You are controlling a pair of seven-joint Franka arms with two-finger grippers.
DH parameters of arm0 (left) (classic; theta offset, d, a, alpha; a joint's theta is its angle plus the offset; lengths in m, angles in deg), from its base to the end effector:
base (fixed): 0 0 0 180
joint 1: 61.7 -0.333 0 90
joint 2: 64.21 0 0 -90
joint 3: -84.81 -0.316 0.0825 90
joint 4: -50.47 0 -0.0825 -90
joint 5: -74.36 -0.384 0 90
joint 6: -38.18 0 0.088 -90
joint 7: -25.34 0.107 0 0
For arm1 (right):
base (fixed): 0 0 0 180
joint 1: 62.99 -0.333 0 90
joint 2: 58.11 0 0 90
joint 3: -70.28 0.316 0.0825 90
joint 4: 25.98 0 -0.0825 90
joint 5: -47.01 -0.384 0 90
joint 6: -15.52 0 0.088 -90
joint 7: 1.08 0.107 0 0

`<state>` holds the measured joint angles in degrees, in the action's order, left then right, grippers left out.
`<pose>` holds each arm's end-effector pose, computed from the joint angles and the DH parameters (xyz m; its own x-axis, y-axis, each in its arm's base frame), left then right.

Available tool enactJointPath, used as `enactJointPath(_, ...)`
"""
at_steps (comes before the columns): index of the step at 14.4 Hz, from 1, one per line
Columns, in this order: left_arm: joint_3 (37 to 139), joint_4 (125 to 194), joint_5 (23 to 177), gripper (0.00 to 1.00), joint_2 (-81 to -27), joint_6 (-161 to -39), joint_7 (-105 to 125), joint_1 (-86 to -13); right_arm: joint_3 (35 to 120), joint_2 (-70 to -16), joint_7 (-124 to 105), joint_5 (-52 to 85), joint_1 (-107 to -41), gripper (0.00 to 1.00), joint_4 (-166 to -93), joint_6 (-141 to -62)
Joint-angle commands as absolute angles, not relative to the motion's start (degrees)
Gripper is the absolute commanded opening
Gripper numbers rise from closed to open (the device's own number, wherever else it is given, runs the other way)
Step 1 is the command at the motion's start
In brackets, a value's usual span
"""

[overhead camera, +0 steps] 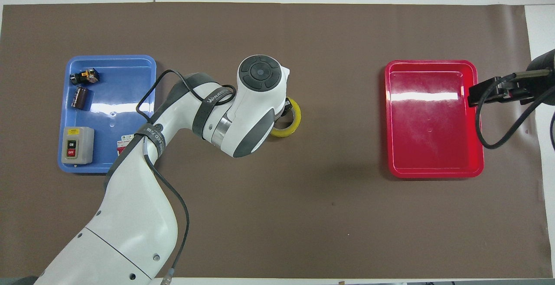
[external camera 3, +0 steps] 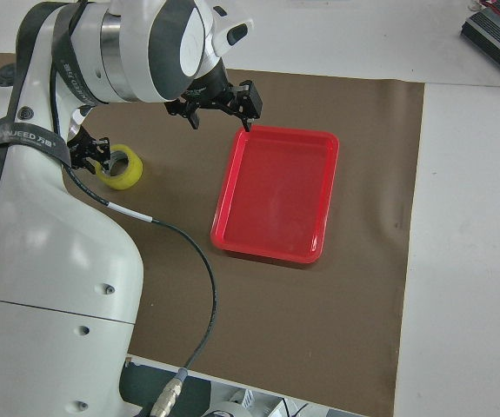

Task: Place and move tape with both arms
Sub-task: 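Release the tape with the left gripper and withdraw toward the blue tray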

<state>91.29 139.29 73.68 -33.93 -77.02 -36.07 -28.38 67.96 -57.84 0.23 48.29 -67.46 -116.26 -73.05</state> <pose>0.5349 -0.4306 0.3388 0.9238 0.3760 -0.0719 0.3744 -0.9266 -0.0347 0.5527 0.0184 0.6175 0.9993 0.0141 -0.0340 0.0149 -0.9996 0.0233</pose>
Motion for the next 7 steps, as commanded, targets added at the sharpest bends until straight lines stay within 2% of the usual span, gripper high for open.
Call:
enactJointPath(1, 90.26, 139.34, 74.19, 0.95, -35.56, -75.21, -36.63, -28.21, 68.09, -59.69, 2.51, 47.53, -66.95, 1.0, -118.36, -73.87)
enactJointPath(2, 90.08, 138.72, 74.19, 1.0, -35.9, -74.07, -36.54, -28.65, 67.74, -59.6, 2.43, 47.53, -66.51, 1.0, -118.27, -73.86)
enactJointPath(4, 88.51, 139.33, 74.01, 1.0, -39.75, -72.22, -36.1, -30.23, 67.65, -59.6, 2.61, 47.53, -66.42, 1.0, -118.35, -73.86)
enactJointPath(7, 88.41, 140.91, 74.1, 1.0, -46.52, -65.39, -27.97, -36.99, 67.47, -59.6, 2.43, 47.53, -65.98, 1.0, -118.36, -73.6)
